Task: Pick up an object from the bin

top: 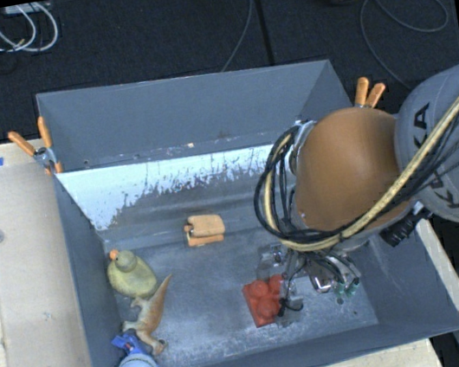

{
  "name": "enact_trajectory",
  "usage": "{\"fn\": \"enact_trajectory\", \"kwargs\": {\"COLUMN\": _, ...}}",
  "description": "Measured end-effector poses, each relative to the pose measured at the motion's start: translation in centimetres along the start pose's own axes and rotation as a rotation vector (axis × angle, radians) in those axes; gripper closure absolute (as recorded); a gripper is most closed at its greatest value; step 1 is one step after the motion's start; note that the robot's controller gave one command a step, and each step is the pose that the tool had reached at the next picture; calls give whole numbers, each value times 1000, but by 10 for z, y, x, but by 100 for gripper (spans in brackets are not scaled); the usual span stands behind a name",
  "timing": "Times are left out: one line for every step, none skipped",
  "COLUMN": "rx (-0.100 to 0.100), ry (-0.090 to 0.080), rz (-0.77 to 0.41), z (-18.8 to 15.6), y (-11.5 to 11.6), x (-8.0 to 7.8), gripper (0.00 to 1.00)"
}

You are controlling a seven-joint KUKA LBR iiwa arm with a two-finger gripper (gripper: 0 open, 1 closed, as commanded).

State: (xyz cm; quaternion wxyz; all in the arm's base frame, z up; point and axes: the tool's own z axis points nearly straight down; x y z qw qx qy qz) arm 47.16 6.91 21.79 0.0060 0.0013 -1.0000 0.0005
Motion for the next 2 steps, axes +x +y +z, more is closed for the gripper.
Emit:
{"fn": "enact_trajectory", "kwargs": {"rx": -1, "ry": -9, "rz": 2, "z": -4, "y": 0, "x": -2, "gripper": 0}}
{"fn": "enact_trajectory", "kwargs": {"rx": 0, "ry": 0, "rz": -38, "z": -96, "y": 5, "x": -13, "gripper": 100}}
